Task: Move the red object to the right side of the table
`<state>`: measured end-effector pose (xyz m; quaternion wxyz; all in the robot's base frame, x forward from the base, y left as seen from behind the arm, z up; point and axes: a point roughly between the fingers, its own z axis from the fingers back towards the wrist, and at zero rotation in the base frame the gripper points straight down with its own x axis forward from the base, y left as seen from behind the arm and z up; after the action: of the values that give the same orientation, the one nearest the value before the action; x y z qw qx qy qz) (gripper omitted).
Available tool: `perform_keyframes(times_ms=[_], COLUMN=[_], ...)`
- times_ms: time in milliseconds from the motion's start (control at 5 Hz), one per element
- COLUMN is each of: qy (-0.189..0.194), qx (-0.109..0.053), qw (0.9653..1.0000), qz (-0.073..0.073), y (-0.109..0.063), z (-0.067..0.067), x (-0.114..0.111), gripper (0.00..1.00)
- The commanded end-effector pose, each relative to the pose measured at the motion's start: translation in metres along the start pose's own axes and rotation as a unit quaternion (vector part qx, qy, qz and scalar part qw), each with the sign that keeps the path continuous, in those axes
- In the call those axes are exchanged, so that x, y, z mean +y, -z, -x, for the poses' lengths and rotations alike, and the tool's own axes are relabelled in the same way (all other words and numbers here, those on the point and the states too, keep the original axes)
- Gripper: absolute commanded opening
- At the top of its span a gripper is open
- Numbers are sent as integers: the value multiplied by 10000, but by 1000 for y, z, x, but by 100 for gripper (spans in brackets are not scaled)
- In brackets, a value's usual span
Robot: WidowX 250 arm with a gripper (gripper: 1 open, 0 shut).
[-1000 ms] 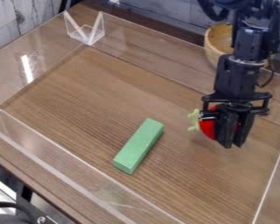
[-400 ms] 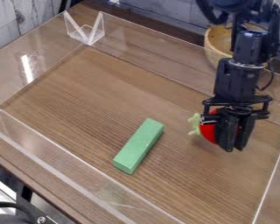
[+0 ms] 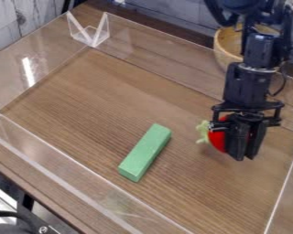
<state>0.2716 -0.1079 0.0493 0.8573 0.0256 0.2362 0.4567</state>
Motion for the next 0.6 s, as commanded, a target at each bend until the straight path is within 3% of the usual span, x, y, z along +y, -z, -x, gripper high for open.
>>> perform_keyframes(times_ms=[0, 400], qy=[17, 480], qx=[-11, -4], qw=[9999, 9987], qz=[154, -174], y=[-12, 2], z=[3, 18], x=[0, 10], gripper=[0, 0])
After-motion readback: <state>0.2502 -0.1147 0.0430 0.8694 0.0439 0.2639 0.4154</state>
